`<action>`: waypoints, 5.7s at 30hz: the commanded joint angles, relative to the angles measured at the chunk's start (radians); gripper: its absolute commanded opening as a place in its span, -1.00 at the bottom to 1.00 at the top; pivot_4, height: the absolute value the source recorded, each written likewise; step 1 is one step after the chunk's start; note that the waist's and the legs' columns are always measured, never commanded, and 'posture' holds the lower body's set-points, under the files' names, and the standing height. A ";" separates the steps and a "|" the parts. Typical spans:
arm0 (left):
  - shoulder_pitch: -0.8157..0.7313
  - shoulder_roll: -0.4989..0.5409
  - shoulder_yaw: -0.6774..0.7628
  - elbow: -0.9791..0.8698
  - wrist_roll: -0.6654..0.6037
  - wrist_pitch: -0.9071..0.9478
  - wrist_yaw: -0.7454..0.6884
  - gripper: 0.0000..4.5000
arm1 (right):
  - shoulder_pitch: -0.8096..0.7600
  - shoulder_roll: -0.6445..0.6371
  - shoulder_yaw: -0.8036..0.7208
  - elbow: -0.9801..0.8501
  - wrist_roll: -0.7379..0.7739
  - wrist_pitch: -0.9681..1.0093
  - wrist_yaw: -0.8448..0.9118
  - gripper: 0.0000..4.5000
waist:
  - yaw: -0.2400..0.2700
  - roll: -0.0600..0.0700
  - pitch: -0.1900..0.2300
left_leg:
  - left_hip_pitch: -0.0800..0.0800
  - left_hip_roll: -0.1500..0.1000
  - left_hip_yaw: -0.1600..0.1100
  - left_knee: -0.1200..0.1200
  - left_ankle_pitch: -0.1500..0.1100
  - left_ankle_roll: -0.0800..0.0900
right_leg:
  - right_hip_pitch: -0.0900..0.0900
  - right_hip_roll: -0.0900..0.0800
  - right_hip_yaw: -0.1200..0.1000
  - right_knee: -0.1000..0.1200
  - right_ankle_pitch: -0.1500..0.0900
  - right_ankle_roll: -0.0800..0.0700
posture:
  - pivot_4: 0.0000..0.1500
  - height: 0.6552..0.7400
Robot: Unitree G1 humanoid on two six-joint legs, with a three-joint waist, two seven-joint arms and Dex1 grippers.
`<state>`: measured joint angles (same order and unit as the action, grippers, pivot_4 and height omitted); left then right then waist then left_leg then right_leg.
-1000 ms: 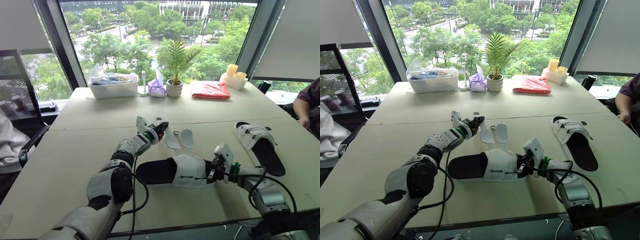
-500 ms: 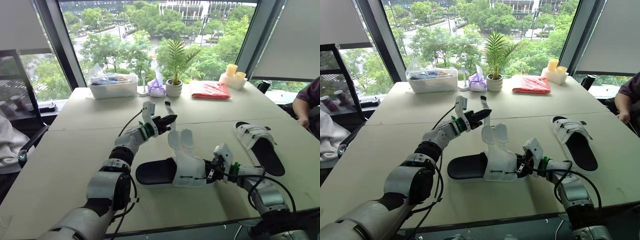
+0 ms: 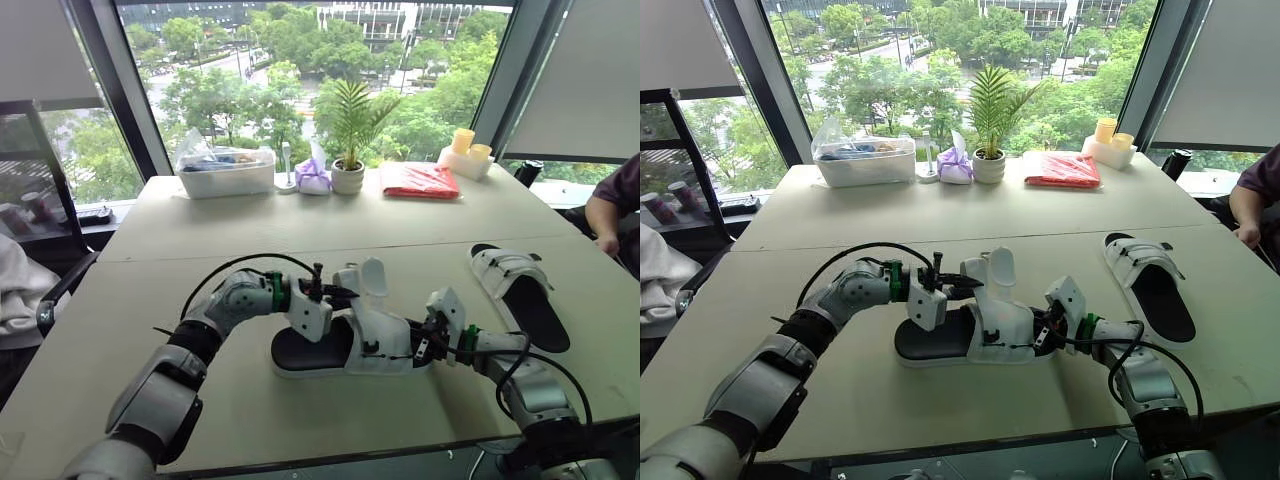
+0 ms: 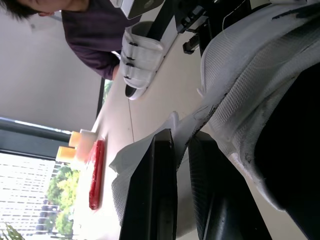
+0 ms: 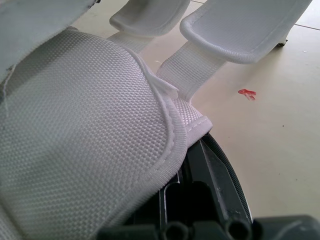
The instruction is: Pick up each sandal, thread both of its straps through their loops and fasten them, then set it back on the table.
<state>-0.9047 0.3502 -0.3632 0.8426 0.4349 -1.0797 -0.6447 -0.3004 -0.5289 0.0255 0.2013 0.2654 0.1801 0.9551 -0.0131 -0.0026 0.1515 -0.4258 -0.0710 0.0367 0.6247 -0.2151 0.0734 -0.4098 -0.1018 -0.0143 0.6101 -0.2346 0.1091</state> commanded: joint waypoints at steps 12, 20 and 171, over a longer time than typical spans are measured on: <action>0.069 0.027 0.048 -0.133 -0.269 0.149 -0.006 0.89 | -0.006 -0.002 0.030 0.066 -0.035 0.025 0.012 -1.00 | -0.004 0.000 0.000 | 0.000 0.000 0.000 0.003 0.000 0.000 | 0.000 0.000 -0.001 0.001 0.000 0.001 | 1.00 0.97; 0.275 0.093 0.206 -0.463 -0.663 0.908 -0.155 0.89 | -0.026 0.003 0.034 0.100 -0.039 0.011 0.025 -1.00 | -0.006 0.000 0.000 | 0.000 0.000 0.000 0.004 0.000 0.000 | 0.000 0.000 -0.001 0.002 -0.001 -0.002 | 1.00 0.97; 0.085 0.085 0.054 -0.724 -0.864 1.759 -0.671 -0.98 | -0.030 0.085 0.055 0.099 -0.052 0.007 -0.020 -1.00 | -0.032 -0.003 0.000 | 0.002 0.000 0.000 -0.011 0.000 0.000 | -0.002 -0.001 0.000 -0.013 0.000 -0.007 | 1.00 0.97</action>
<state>-0.7956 0.4378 -0.2996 0.1362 -0.4327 0.6898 -1.3025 -0.3552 -0.4672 0.0448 0.2548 0.2405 0.1611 0.9575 -0.0448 -0.0054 0.1516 -0.4239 -0.0706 0.0366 0.6139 -0.2154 0.0735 -0.4121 -0.1026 -0.0146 0.5974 -0.2341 0.1022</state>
